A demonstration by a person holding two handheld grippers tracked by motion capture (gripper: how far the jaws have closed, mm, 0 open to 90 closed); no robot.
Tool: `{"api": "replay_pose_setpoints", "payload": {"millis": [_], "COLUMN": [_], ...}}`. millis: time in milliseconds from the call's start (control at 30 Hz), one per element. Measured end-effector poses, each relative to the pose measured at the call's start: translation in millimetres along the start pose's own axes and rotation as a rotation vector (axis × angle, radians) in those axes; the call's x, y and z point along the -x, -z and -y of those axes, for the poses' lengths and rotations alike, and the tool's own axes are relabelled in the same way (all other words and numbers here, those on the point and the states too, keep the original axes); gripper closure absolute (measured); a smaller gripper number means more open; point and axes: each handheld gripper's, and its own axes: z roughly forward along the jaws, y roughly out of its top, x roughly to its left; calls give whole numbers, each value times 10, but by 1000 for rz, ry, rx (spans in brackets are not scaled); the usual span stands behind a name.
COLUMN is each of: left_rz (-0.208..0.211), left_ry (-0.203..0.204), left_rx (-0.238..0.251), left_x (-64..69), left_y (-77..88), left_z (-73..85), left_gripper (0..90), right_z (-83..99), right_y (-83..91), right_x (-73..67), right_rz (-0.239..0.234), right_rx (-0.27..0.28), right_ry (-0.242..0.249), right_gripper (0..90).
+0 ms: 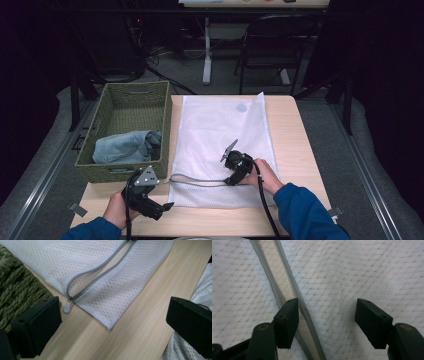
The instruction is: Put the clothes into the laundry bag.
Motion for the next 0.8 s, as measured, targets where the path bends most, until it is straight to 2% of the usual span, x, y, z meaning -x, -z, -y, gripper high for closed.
{"api": "replay_pose_setpoints", "payload": {"millis": [267,333,367,400,500,633,667,700,800], "left_rz": [0,1,1,2,-3,1,0,0,-2], "left_ry": [-4,-7,-7,-8,-12,-8,-8,-8,-10], "left_rx": [-5,-7,-6,-6,-8,-8,-9,-9,-10], "left_x": [2,1,2,2,3,4,6,6,8], "left_y": [-1,1,1,2,7,2,-2,-2,-1], "left_z": [-1,-1,-1,0,-1,1,0,0,-1], "left_gripper": [1,1,1,1,1,1,1,1,1], "right_z": [16,2,-15,-15,-54,-62,-61,-58,-57], "right_y": [28,26,27,27,30,69,71,64,49], "right_x": [75,71,49,49,-2,-1,8,-2,-17], "right_rz": [10,22,46,46,96,110,117,107,110], "right_rx": [18,19,17,17,6,22,19,11,1], "right_ry": [-33,-30,-24,-24,13,13,27,14,24], "right_gripper": [570,605,696,696,767,833,891,894,898]}}
